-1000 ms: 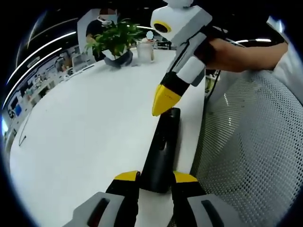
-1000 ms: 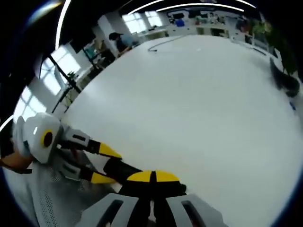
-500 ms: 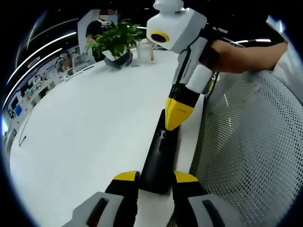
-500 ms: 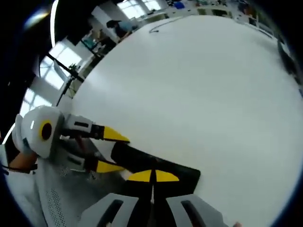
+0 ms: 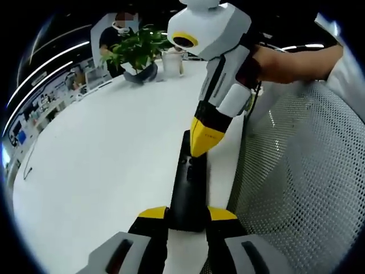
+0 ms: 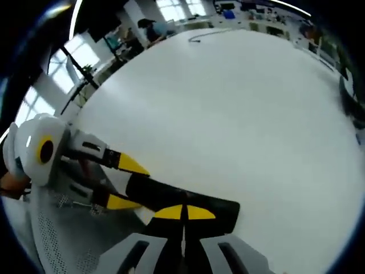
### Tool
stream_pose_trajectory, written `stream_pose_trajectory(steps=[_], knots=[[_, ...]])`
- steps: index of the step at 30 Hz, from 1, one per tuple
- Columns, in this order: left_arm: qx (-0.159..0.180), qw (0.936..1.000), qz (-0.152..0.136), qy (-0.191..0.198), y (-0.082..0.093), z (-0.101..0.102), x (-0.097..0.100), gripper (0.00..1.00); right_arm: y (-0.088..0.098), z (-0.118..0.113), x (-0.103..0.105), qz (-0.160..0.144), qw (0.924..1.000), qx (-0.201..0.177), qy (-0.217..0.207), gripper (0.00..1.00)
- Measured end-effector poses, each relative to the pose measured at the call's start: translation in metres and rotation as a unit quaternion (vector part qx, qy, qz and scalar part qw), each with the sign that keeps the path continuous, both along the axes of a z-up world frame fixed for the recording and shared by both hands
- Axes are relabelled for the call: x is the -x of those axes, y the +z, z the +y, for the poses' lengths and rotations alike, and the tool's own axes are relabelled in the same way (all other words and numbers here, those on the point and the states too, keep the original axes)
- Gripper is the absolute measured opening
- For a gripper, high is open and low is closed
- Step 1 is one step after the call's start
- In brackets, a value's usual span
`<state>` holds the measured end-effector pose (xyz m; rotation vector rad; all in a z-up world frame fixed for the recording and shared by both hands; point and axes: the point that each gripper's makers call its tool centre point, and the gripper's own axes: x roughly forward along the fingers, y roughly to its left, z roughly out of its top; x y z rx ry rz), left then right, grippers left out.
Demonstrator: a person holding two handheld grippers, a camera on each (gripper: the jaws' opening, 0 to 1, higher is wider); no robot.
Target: Press the specified remote control buttons in sequence, fully releasing each button before pressing the next.
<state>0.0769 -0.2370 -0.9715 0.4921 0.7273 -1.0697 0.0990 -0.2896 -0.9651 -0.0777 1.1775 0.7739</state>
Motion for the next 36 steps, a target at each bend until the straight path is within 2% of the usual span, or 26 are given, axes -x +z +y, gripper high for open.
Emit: stream_pose_trajectory(steps=[4, 8, 11, 15, 22, 33, 36], knots=[[0.0, 1.0, 0.0, -0.004, 0.0, 0.0, 0.0, 0.24, 0.002, -0.001, 0.003, -0.011, 0.9996, -0.026, -0.004, 0.0], [-0.003, 0.9999, -0.002, -0.013, 0.0, 0.0, 0.001, 0.24, 0.001, -0.002, 0.0, 0.005, 0.9989, -0.041, -0.023, 0.0], [-0.003, 0.9999, -0.003, -0.016, 0.0, 0.0, 0.001, 0.24, 0.002, -0.001, 0.002, 0.001, 0.9988, -0.046, -0.016, 0.0], [-0.002, 0.9999, 0.0, -0.016, 0.0, 0.0, 0.001, 0.24, 0.003, 0.0, 0.003, -0.01, 0.9991, -0.041, -0.005, 0.0], [-0.001, 0.9998, 0.002, -0.018, -0.001, 0.0, 0.002, 0.23, 0.002, -0.008, 0.0, -0.015, 0.9996, -0.024, -0.01, 0.0], [-0.002, 0.9998, 0.005, -0.021, -0.001, 0.0, 0.002, 0.23, 0.001, -0.02, 0.006, 0.019, 0.9996, -0.011, -0.019, 0.0], [-0.003, 0.9997, 0.005, -0.022, -0.001, 0.0, 0.002, 0.23, 0.003, -0.016, 0.006, 0.009, 0.9998, -0.012, -0.01, 0.0]])
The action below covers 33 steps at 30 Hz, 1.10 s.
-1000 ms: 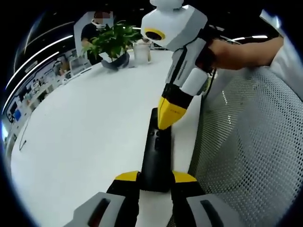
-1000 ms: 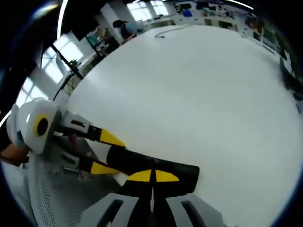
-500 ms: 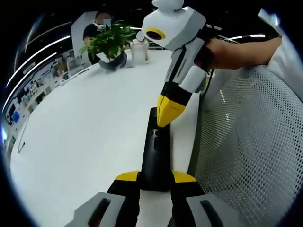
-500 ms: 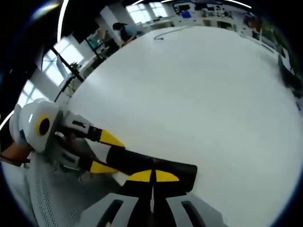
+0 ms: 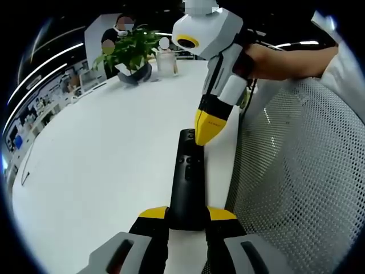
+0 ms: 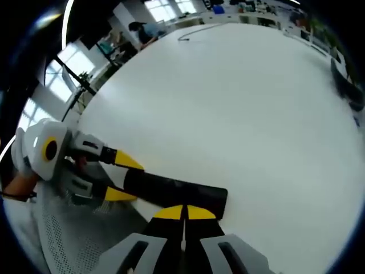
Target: Press the specified remote control buttons in sequence, fully releasing each button before pressing the next.
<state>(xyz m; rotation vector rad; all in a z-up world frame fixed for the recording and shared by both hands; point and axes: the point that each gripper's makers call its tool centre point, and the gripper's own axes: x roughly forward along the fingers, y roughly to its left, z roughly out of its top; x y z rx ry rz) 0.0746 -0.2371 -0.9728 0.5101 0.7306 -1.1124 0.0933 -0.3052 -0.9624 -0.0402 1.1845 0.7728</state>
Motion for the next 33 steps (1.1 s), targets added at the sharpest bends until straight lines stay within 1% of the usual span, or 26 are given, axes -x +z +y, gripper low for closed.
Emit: stream_pose_trajectory(steps=[3, 6, 10, 13, 14, 17, 20, 22, 24, 27, 30, 33], knots=[[-0.001, 1.0, 0.0, -0.002, -0.0001, 0.0, 0.0004, 0.23, -0.0021, 0.0014, 0.0006, -0.006, 0.9999, 0.004, 0.011, 0.0], [-0.004, 1.0, -0.002, -0.004, 0.0, -0.0005, 0.0004, 0.23, -0.0021, 0.0004, -0.0001, -0.004, 0.9999, 0.004, 0.009, 0.0], [-0.004, 1.0, -0.005, -0.003, 0.0003, -0.0007, 0.0006, 0.24, -0.0032, 0.0016, 0.0014, -0.013, 0.9994, 0.023, 0.023, 0.0], [-0.005, 1.0, -0.007, -0.003, 0.0005, 0.0, 0.001, 0.24, -0.0043, 0.0029, 0.0018, -0.019, 0.998, 0.048, 0.036, 0.0], [-0.004, 1.0, -0.007, -0.003, 0.0005, 0.0001, 0.0011, 0.24, -0.0045, 0.0031, 0.0013, -0.016, 0.9981, 0.05, 0.033, 0.0], [0.0, 1.0, -0.001, 0.009, 0.0003, 0.0008, 0.0012, 0.24, -0.0058, 0.0013, -0.0016, 0.011, 0.9984, 0.051, 0.021, 0.0], [0.004, 0.9999, 0.002, 0.011, 0.0001, 0.0011, 0.0012, 0.24, -0.005, 0.002, 0.0, 0.019, 0.9979, 0.055, 0.027, 0.0], [0.002, 0.9999, 0.002, 0.012, 0.0001, 0.0008, 0.0014, 0.24, -0.0054, 0.0016, 0.0006, 0.019, 0.9976, 0.058, 0.032, 0.0], [0.001, 0.9999, 0.003, 0.013, 0.0, 0.0009, 0.0015, 0.24, -0.005, 0.0013, 0.0011, 0.02, 0.9979, 0.056, 0.026, 0.0], [0.002, 0.9996, 0.008, 0.027, -0.0004, -0.0001, 0.001, 0.25, -0.0051, 0.0018, 0.0031, 0.013, 0.9979, 0.057, 0.031, 0.0], [0.003, 0.9996, 0.008, 0.028, -0.0006, -0.0003, 0.0012, 0.25, -0.0047, 0.0022, 0.0034, 0.004, 0.9974, 0.065, 0.031, 0.0], [0.003, 0.9997, 0.006, 0.025, -0.0004, -0.0003, 0.0016, 0.25, -0.0047, 0.0019, 0.0031, 0.003, 0.9971, 0.07, 0.032, 0.0]])
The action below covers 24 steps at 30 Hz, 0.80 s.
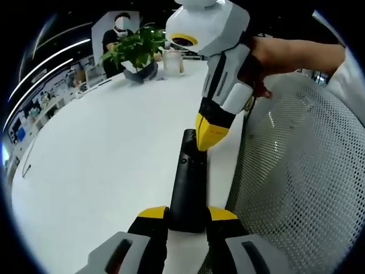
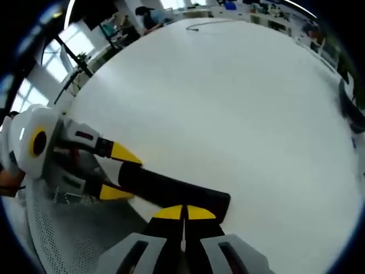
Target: Press the specified remote control buttons in sequence, fully releasing each button before pressing the next.
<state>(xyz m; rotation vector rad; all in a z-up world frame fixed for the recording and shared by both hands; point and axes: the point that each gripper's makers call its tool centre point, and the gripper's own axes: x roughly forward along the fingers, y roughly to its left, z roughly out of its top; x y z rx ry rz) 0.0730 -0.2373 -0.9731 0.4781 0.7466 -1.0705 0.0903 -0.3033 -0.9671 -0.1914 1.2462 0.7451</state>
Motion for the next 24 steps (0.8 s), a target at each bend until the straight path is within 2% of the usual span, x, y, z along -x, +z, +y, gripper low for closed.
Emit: stream_pose_trajectory(steps=[7, 9, 13, 15, 17, 21, 24], knots=[[0.003, 1.0, -0.002, -0.009, 0.001, -0.001, -0.001, 0.25, 0.001, 0.001, -0.002, 0.025, 0.9995, 0.012, 0.014, 0.0], [0.003, 0.9999, -0.003, -0.011, 0.001, -0.001, -0.001, 0.25, 0.002, 0.0, -0.002, 0.03, 0.9994, 0.015, 0.006, 0.0], [0.005, 0.9999, -0.004, -0.015, 0.001, -0.002, -0.001, 0.24, 0.005, -0.01, -0.012, 0.011, 0.9997, 0.024, -0.002, 0.0], [0.005, 0.9998, -0.005, -0.016, 0.001, -0.003, -0.001, 0.24, 0.009, -0.011, -0.015, 0.017, 0.9997, 0.011, -0.013, 0.0], [0.006, 0.9998, -0.005, -0.017, 0.001, -0.003, -0.001, 0.24, 0.01, -0.007, -0.014, 0.036, 0.999, -0.004, -0.027, 0.0], [0.006, 0.9998, -0.005, -0.016, 0.001, -0.003, -0.001, 0.24, 0.008, 0.0, -0.008, 0.048, 0.9986, -0.012, -0.021, 0.0], [0.006, 0.9998, -0.005, -0.016, 0.001, -0.003, -0.001, 0.24, 0.007, 0.006, -0.01, 0.044, 0.9989, -0.01, -0.015, 0.0]])
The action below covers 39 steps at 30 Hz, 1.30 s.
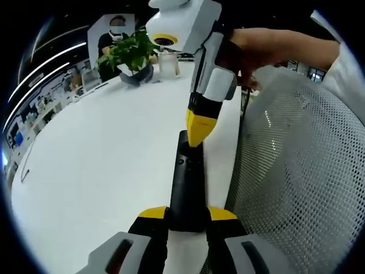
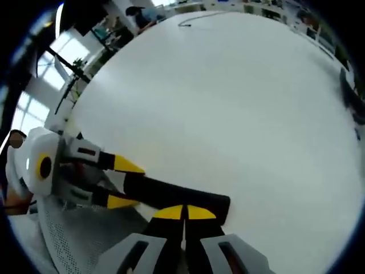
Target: Press the specified remote control buttons in sequence, fully releasing each button before pressing the next.
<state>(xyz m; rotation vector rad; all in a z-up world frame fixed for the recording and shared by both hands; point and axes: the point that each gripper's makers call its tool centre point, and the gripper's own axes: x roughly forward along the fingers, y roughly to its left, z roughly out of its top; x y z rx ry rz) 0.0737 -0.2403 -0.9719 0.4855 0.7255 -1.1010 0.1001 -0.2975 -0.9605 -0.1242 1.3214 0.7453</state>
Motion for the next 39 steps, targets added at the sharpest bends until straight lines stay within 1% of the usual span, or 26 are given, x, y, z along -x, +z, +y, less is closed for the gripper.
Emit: stream_pose_trajectory(steps=[4, 7, 8, 9, 10, 11, 16, 20, 23, 25, 30, 34, 39], knots=[[0.002, 1.0, 0.0, -0.001, -0.0003, 0.0002, 0.0002, 0.24, -0.0001, 0.0016, -0.002, 0.002, 1.0, 0.006, 0.006, 0.0], [0.001, 1.0, 0.0, -0.001, -0.0004, 0.0003, 0.0008, 0.24, -0.0044, 0.001, -0.0014, 0.006, 0.9998, 0.015, 0.01, 0.0], [0.001, 1.0, 0.0, -0.001, -0.0004, 0.0004, 0.0008, 0.24, -0.0096, -0.0034, -0.0004, 0.005, 0.9993, 0.034, 0.014, 0.0], [0.001, 1.0, 0.0, -0.001, -0.0005, 0.0005, 0.0009, 0.24, -0.0055, 0.0004, -0.0023, -0.005, 0.9996, 0.021, 0.019, 0.0], [0.002, 1.0, 0.0, -0.001, -0.0005, 0.0005, 0.001, 0.25, -0.0053, -0.0007, 0.0006, -0.005, 0.9993, 0.027, 0.026, 0.0], [0.002, 1.0, 0.0, -0.001, -0.0005, 0.0005, 0.001, 0.25, -0.0047, -0.0009, 0.0003, -0.014, 0.9987, 0.029, 0.039, 0.0], [0.001, 1.0, 0.0, 0.0, -0.0007, 0.001, 0.0019, 0.25, -0.0063, 0.0005, 0.0011, -0.034, 0.9977, 0.046, 0.035, 0.0], [0.002, 1.0, 0.0, 0.001, -0.0008, 0.0014, 0.0025, 0.25, -0.0071, -0.0008, -0.0001, -0.04, 0.9978, 0.046, 0.026, 0.0], [0.003, 1.0, -0.001, 0.0, -0.0007, 0.0015, 0.0029, 0.25, -0.0072, -0.0006, -0.0004, -0.04, 0.998, 0.044, 0.023, 0.0], [0.005, 1.0, -0.001, 0.0, -0.0007, 0.0012, 0.0028, 0.25, -0.0071, -0.0007, -0.0006, -0.034, 0.9983, 0.046, 0.015, 0.0], [0.005, 1.0, -0.001, -0.002, -0.0006, 0.0011, 0.0021, 0.25, -0.0069, -0.0004, -0.0001, -0.045, 0.9975, 0.047, 0.028, 0.0], [0.004, 1.0, -0.002, -0.004, -0.0006, 0.0013, 0.002, 0.25, -0.0073, -0.0003, -0.001, -0.045, 0.9978, 0.043, 0.023, 0.0], [0.001, 1.0, 0.001, -0.001, -0.0008, 0.002, 0.0015, 0.24, -0.0067, 0.0006, -0.001, -0.047, 0.9973, 0.051, 0.026, 0.0]])
